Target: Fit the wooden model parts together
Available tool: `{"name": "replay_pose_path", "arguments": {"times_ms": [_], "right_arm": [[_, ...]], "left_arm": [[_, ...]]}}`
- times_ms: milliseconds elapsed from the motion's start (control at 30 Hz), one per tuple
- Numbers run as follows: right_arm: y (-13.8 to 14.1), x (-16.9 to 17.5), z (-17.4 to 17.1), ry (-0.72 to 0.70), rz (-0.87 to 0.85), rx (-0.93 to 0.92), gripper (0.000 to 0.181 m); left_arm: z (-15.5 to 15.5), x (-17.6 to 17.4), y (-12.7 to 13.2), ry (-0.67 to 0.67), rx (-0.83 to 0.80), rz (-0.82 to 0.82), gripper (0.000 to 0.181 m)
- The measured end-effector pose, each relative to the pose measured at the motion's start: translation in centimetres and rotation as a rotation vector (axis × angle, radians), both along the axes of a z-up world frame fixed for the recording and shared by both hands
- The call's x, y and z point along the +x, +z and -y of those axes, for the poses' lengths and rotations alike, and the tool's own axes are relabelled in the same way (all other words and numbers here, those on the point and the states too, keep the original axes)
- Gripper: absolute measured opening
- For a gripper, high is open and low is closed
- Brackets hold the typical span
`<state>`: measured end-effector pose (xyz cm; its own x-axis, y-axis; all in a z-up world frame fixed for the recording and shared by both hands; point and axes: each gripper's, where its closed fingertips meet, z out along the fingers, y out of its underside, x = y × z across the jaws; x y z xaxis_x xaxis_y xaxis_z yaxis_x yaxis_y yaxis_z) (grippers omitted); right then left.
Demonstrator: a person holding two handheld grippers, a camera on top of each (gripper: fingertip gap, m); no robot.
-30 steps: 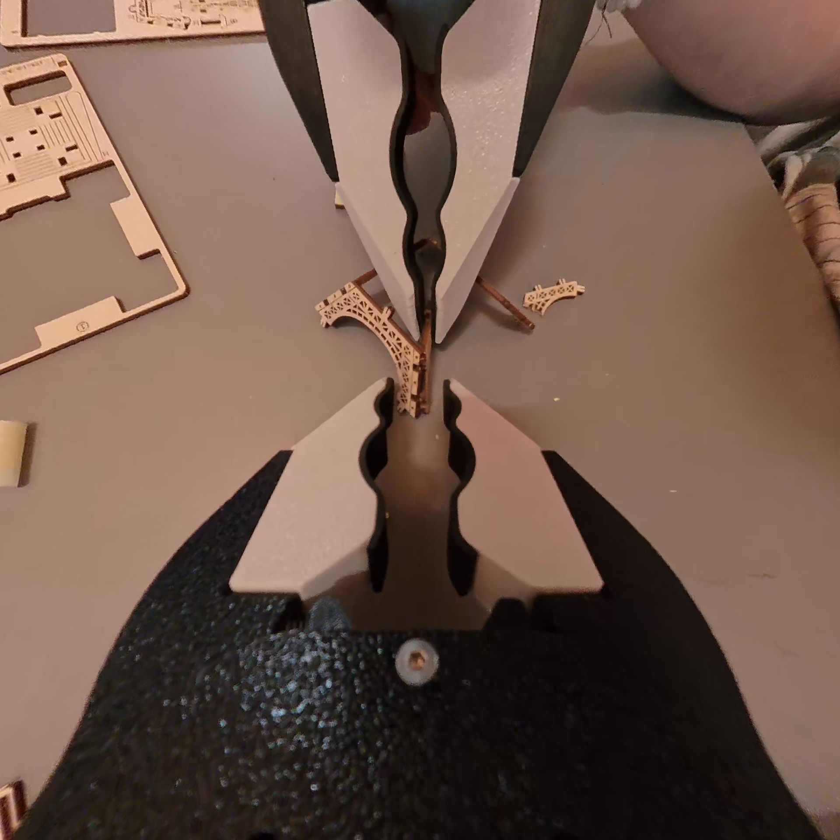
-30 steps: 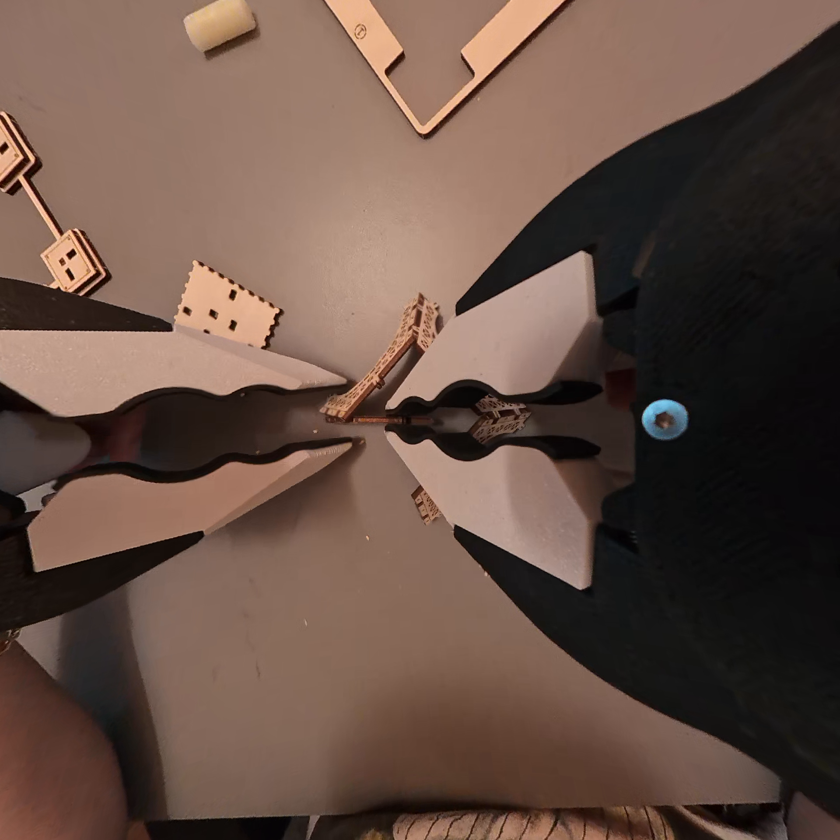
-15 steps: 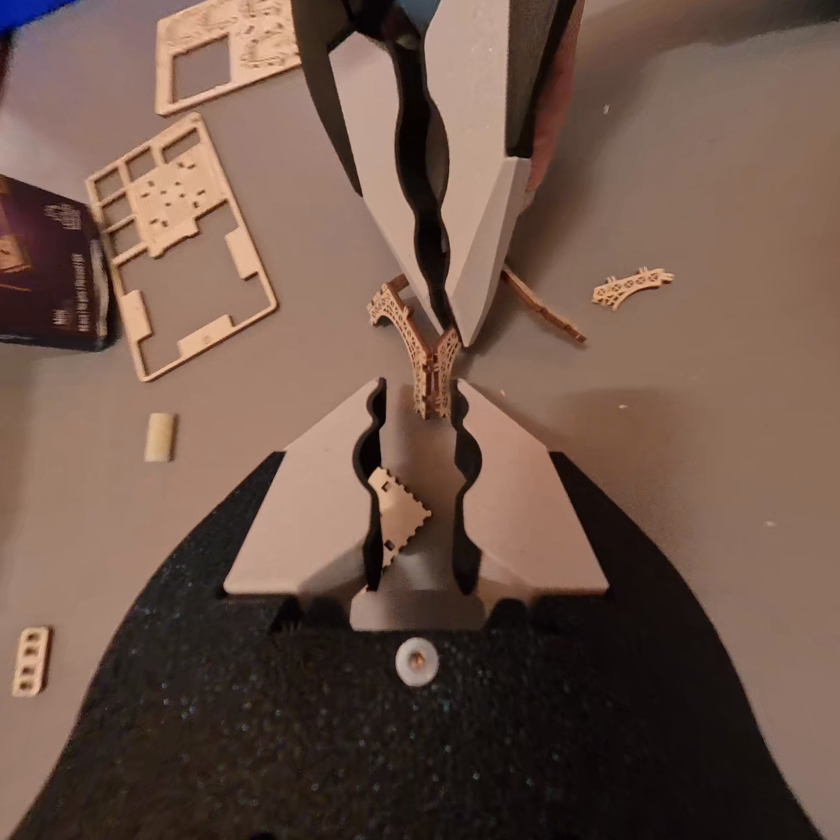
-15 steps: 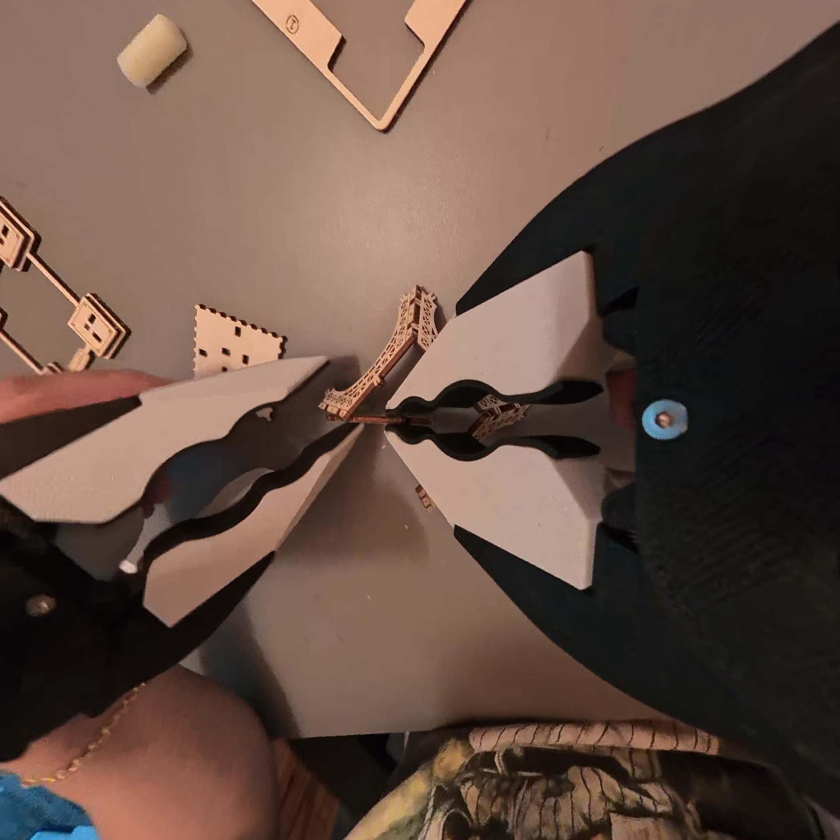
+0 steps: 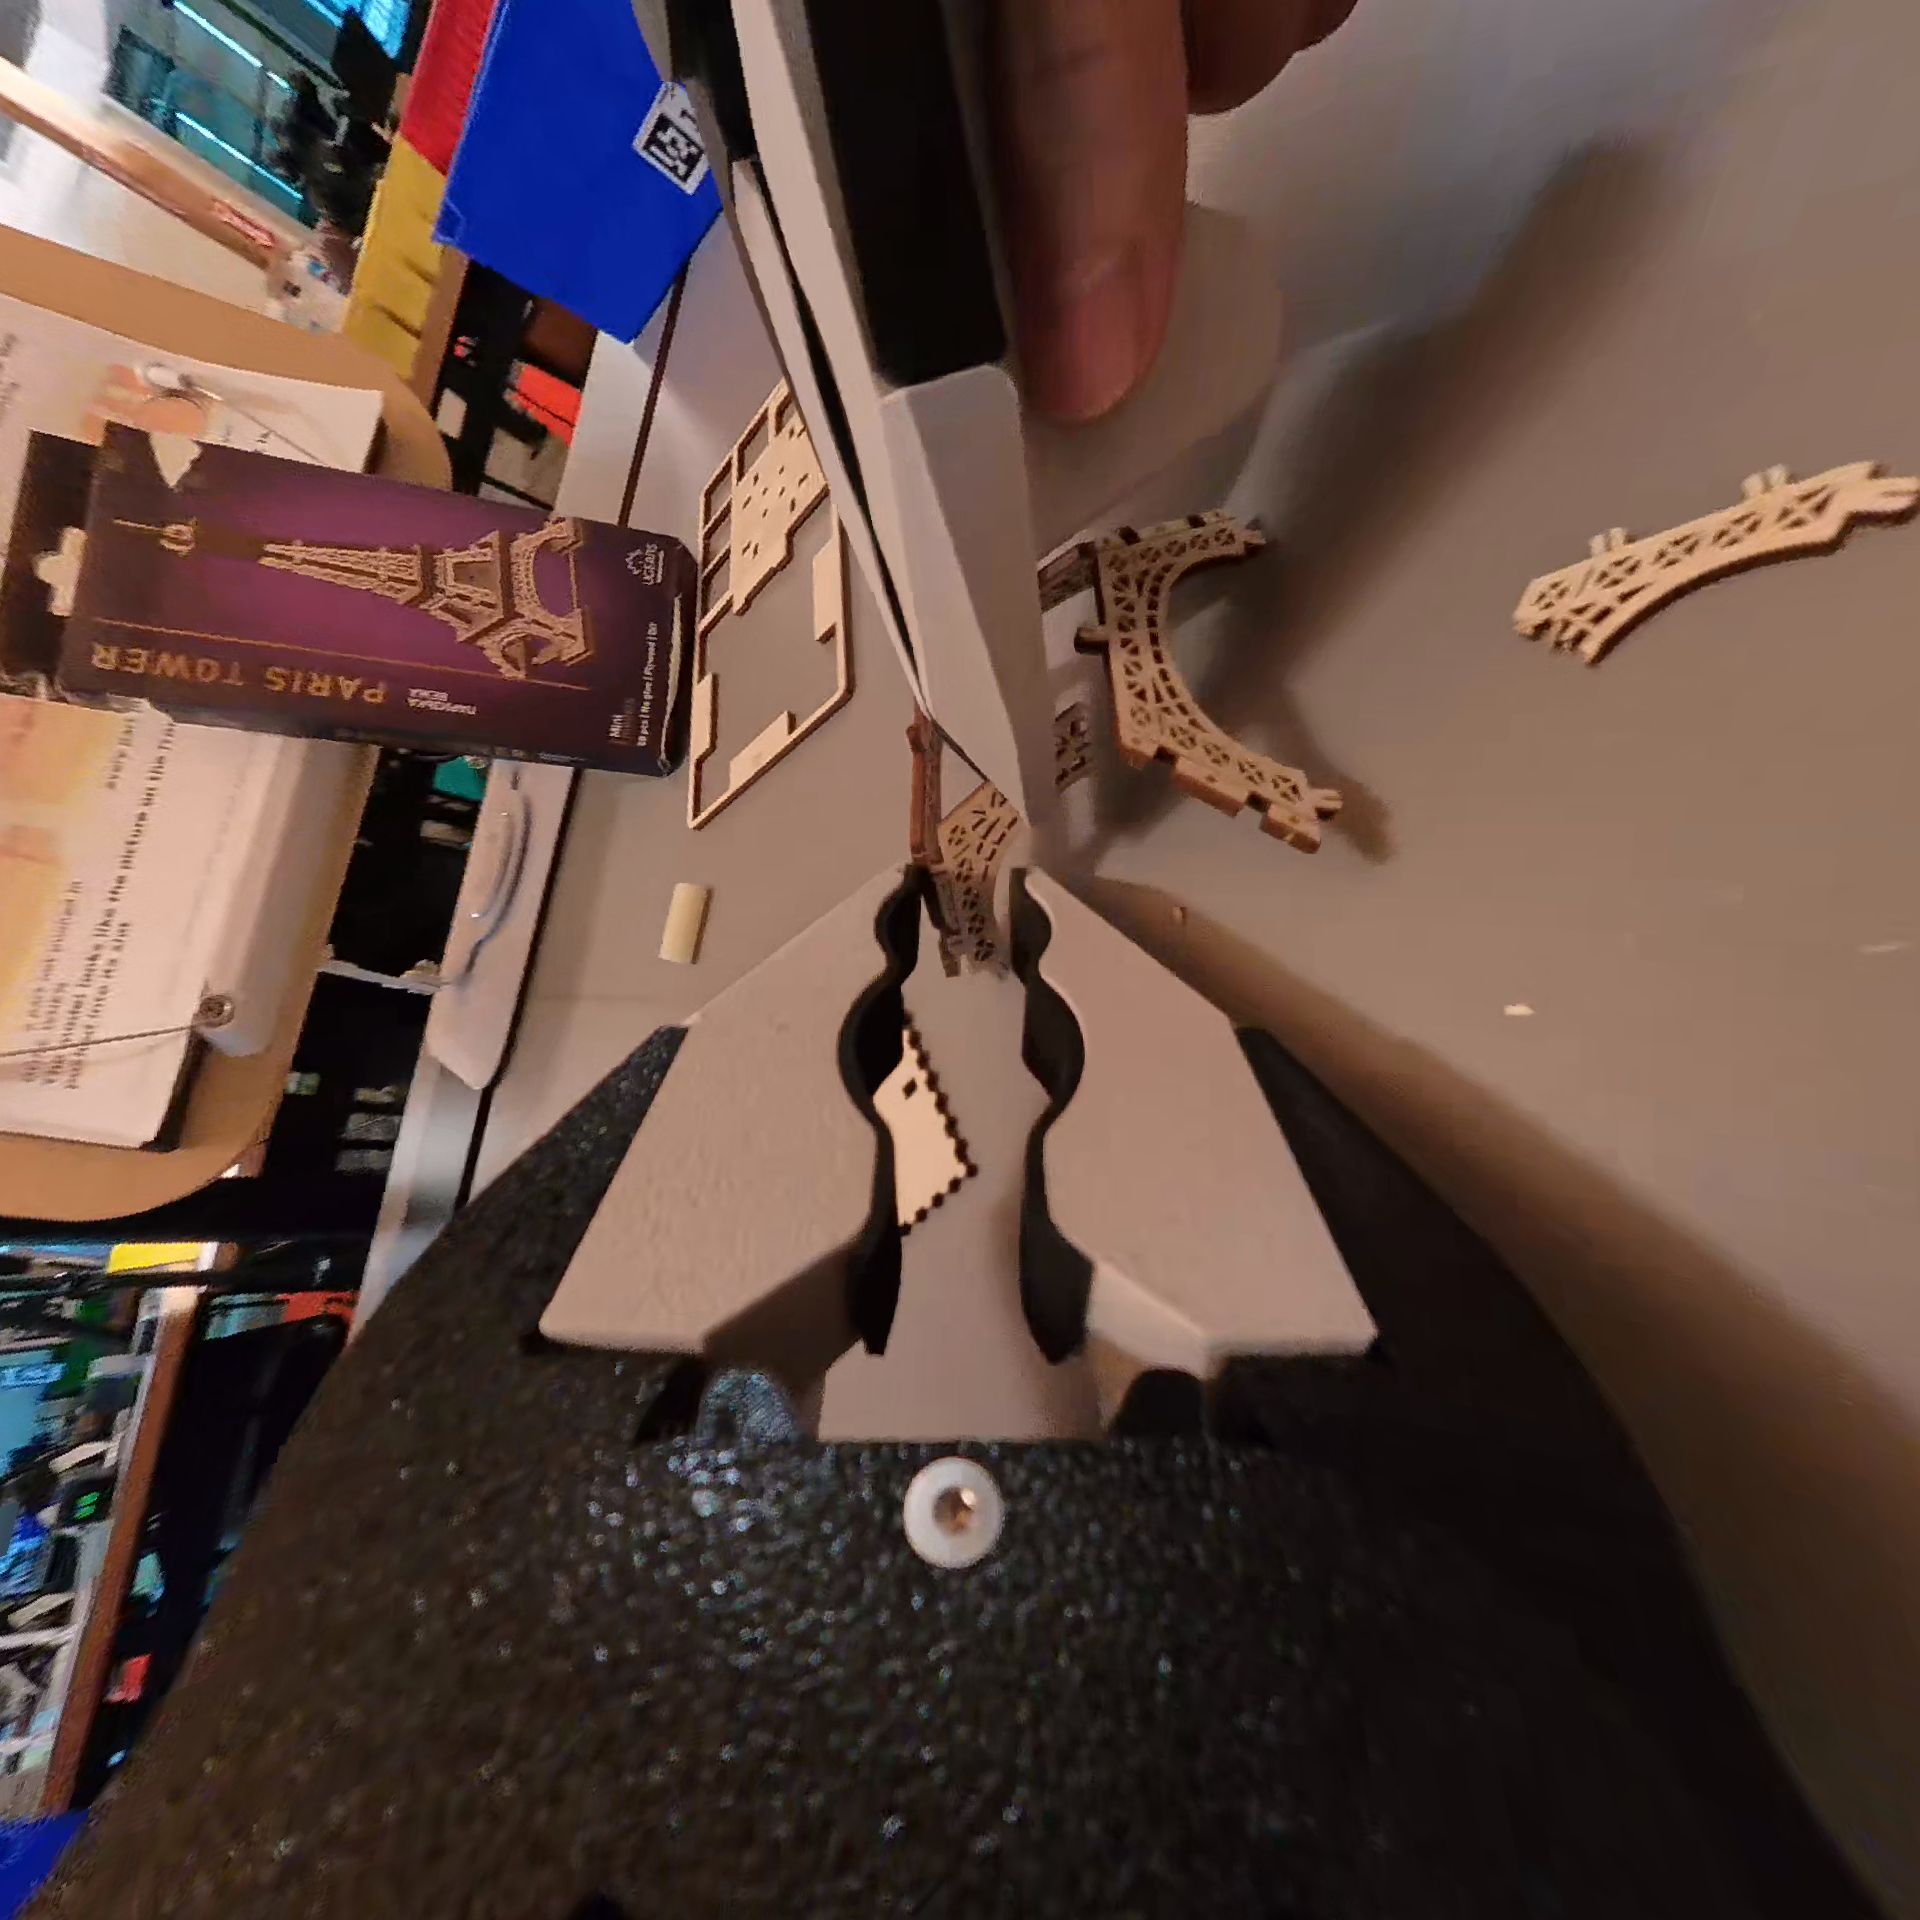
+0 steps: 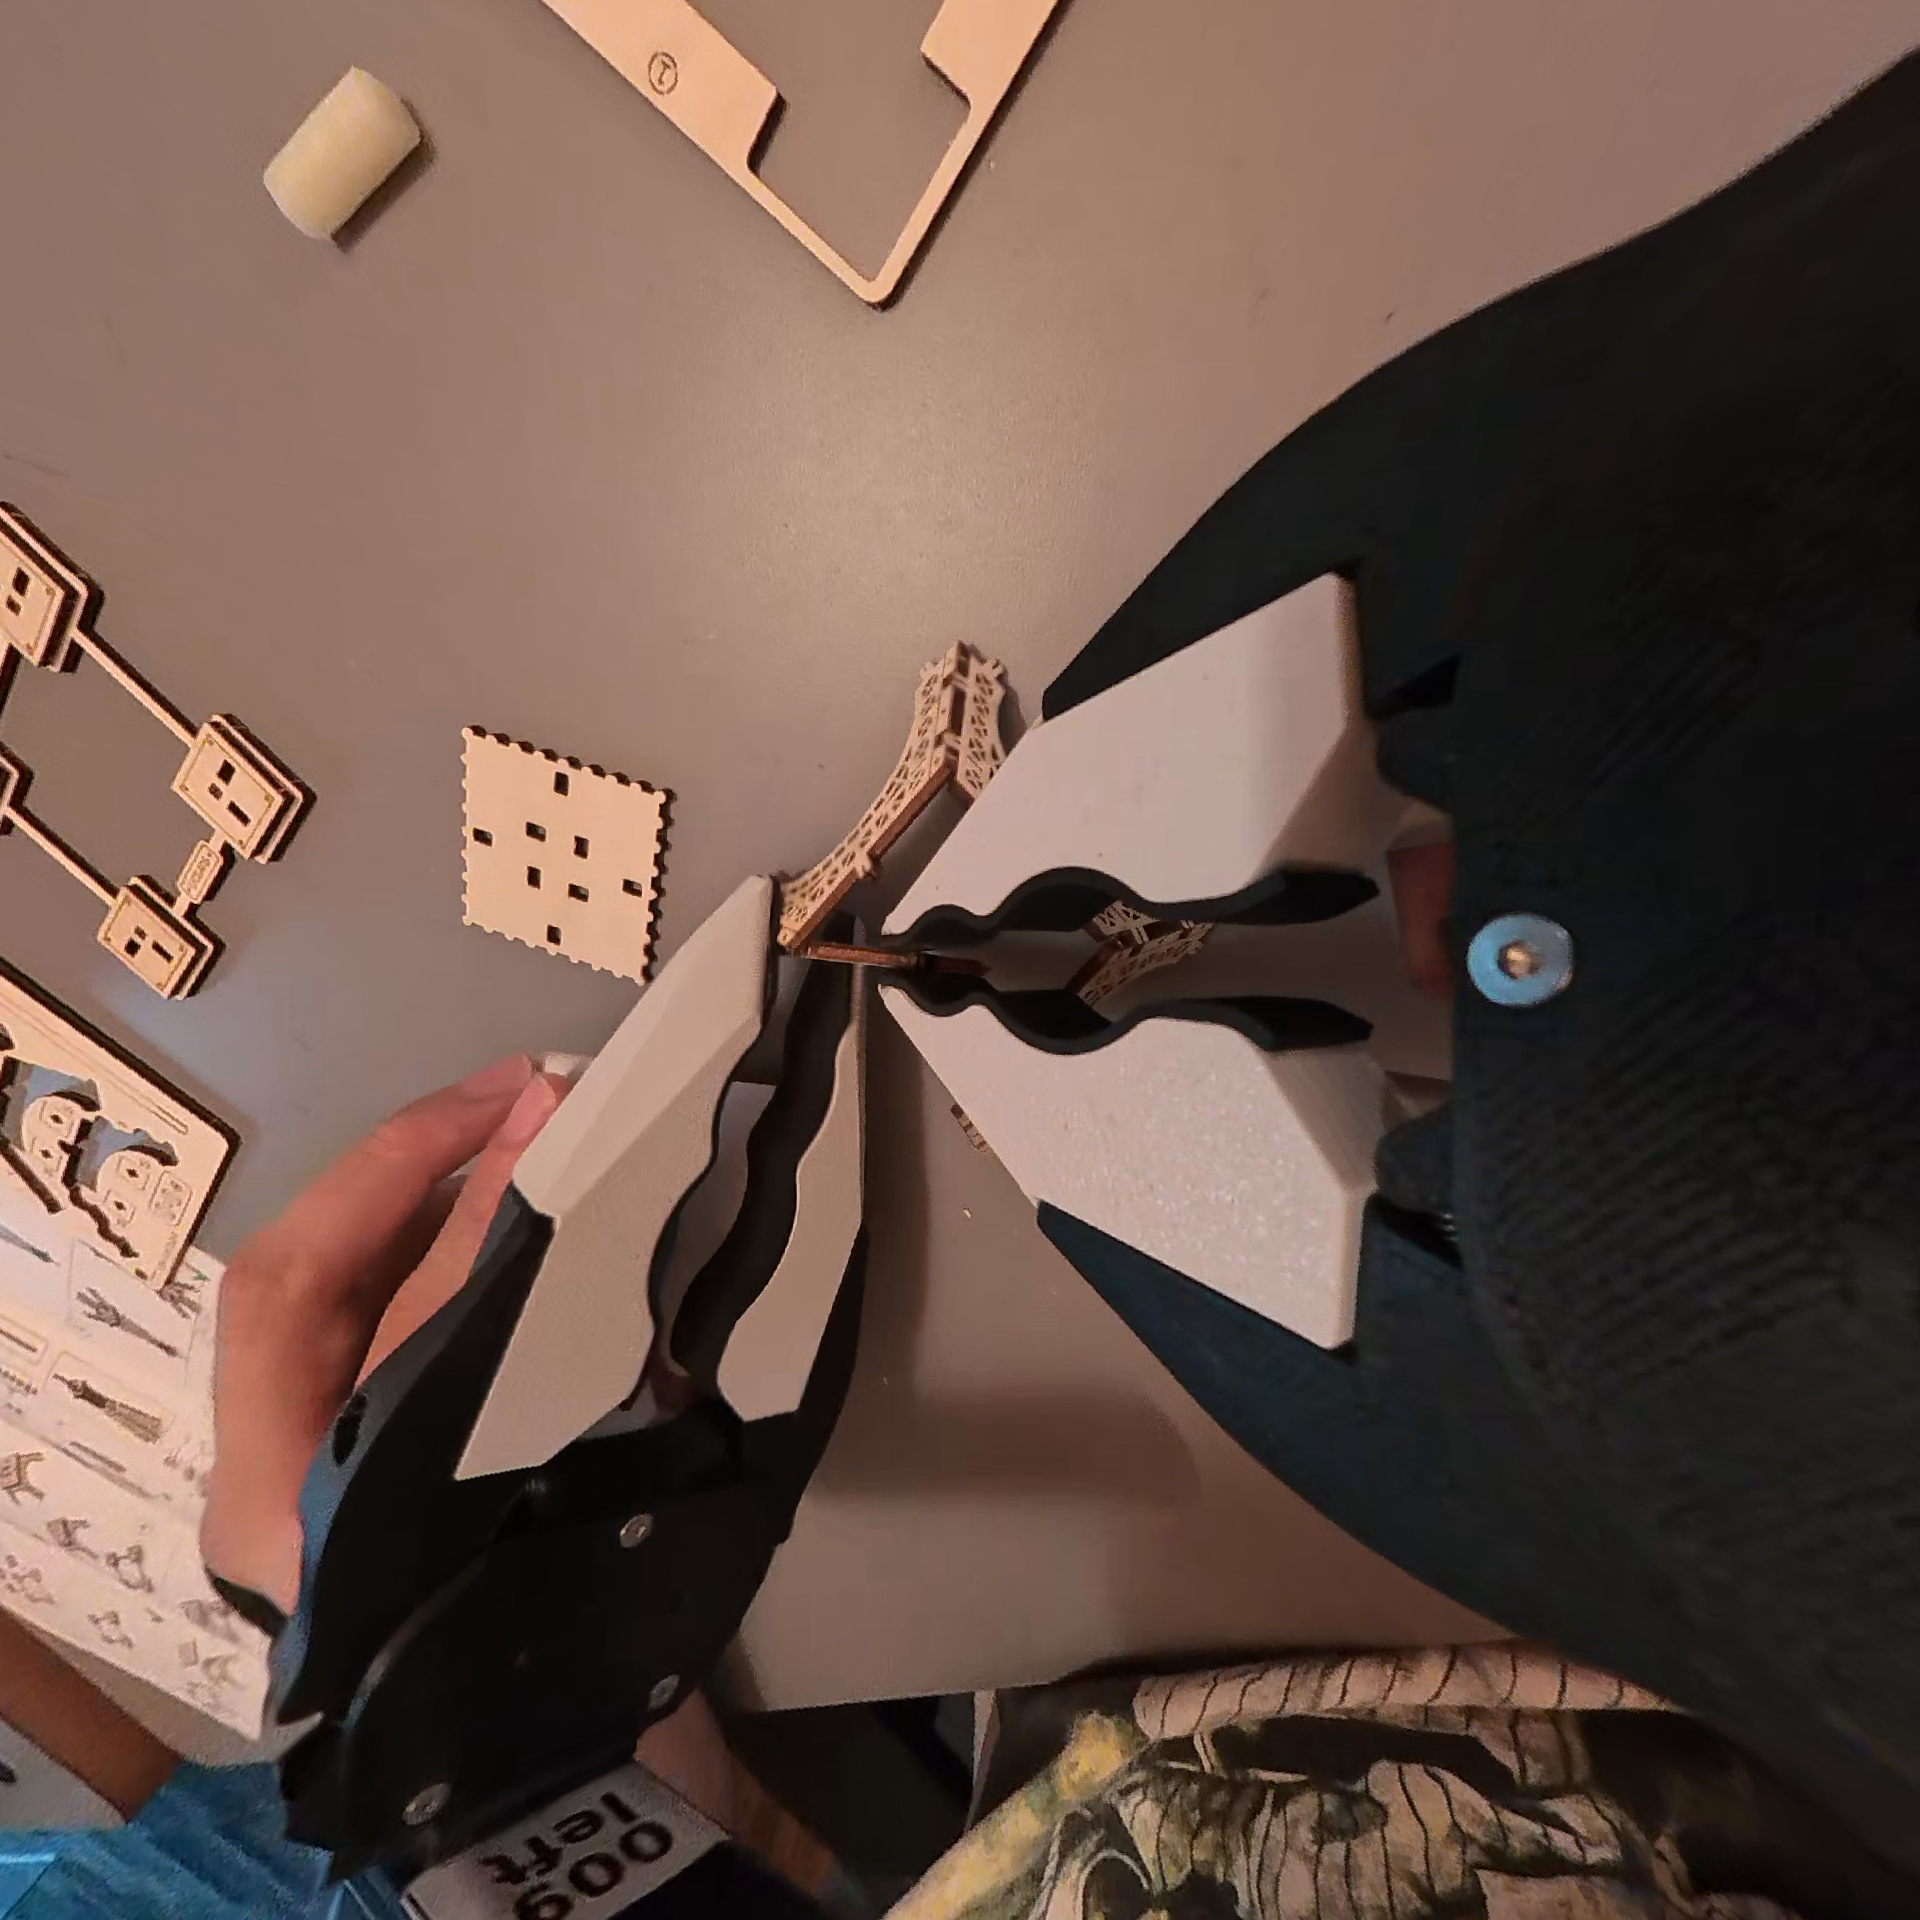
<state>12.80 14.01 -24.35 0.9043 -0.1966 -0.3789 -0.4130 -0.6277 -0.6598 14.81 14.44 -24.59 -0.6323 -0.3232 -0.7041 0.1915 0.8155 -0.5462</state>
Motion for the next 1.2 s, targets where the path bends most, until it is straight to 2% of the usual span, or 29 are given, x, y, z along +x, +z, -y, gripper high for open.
{"name": "replay_pose_path", "arguments": {"times_ms": [333,467,567,633,800,933,1000,1100,1200], "right_arm": [[-0.1,0.2,0.1,-0.023,0.004,-0.002,0.001],[-0.3,0.5,0.2,-0.043,0.012,-0.024,0.000],[-0.4,0.3,0.2,-0.041,0.015,-0.033,0.000],[-0.4,0.4,0.2,-0.041,0.016,-0.035,0.000],[-0.5,0.4,0.2,-0.040,0.023,-0.044,0.000],[-0.5,0.4,0.3,-0.039,0.029,-0.051,0.000],[-0.5,0.4,0.2,-0.039,0.029,-0.052,0.000],[-0.5,0.3,0.2,-0.037,0.038,-0.058,0.000],[-0.6,0.2,0.2,-0.032,0.038,-0.061,0.000]], "left_arm": [[0.1,0.4,0.1,0.012,-0.009,0.031,0.011],[-0.1,0.6,0.4,0.021,-0.023,0.044,0.018],[-0.1,0.2,0.4,-0.015,-0.054,-0.013,0.021],[-0.2,-0.2,0.4,-0.051,-0.100,-0.098,0.023],[-0.8,-1.4,-0.3,-0.202,-0.130,-0.475,0.024],[-0.6,-0.7,1.3,-0.331,-0.223,-0.751,0.026],[0.2,-0.7,1.7,-0.406,-0.260,-0.891,0.034],[1.0,-1.3,1.1,-0.522,-0.207,-1.032,0.040],[0.9,-1.2,-0.3,-0.560,-0.108,-1.096,0.038]]}}
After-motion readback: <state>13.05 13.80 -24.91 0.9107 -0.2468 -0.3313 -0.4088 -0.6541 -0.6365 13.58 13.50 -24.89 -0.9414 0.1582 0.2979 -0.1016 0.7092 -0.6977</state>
